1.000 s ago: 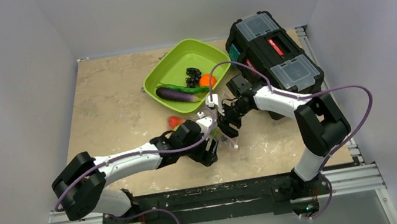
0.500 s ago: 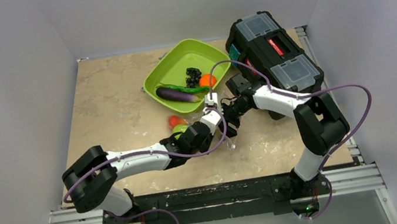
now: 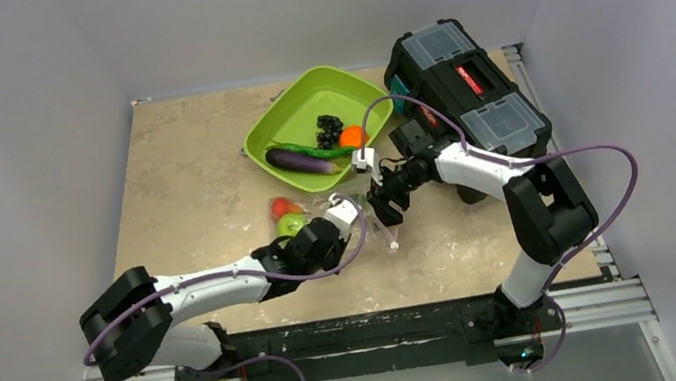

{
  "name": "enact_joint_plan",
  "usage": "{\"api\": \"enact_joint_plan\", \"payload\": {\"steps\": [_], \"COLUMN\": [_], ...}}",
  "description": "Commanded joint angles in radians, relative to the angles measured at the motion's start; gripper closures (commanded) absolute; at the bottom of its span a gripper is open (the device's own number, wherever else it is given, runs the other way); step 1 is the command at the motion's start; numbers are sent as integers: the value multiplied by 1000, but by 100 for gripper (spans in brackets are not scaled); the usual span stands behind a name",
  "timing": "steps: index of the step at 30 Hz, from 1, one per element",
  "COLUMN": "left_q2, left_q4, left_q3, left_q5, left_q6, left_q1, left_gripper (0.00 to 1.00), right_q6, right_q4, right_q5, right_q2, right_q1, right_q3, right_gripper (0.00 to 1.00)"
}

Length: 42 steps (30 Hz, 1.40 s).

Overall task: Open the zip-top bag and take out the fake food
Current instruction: Pick up the fake fruit from the zipper food storage bag.

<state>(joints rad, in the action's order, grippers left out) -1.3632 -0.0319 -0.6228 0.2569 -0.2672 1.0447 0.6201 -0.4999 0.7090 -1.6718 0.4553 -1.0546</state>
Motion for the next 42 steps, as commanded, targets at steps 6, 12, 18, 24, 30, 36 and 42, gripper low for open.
{"api": "enact_joint_plan", "payload": {"steps": [6,12,18,24,30,36,42], "left_q2": [51,127,141,153,239,366,529], "left_q4": [86,100,112,87,95,135,185], "left_q3": [43,78,57,54,56,64,104], "left_q5": [-42,-28,-33,-73,-98,-92,-39], "left_q6": [4,-9,-26,-75,-116,-144,-163], "left_q1": [-32,-52,-58,-58,-59,-62,-82], "left_gripper": [100,100,100,89,65,49,31], "right_q6": [37,91,138,189,219,256,267], "right_q4": [-47,-122,-196,-254,-281,-328,-373], "right_q5": [45,4,-49,-130,-173,-210,-234], "right_q2": [47,83,137,178,234,299,399], "right_q1": [-14,-30,-32,-37,-45,-56,-80], "right_q3": [-34,-38,-45,-11,47,84,115], "right_gripper": [89,92,94,94,94,94,95]}}
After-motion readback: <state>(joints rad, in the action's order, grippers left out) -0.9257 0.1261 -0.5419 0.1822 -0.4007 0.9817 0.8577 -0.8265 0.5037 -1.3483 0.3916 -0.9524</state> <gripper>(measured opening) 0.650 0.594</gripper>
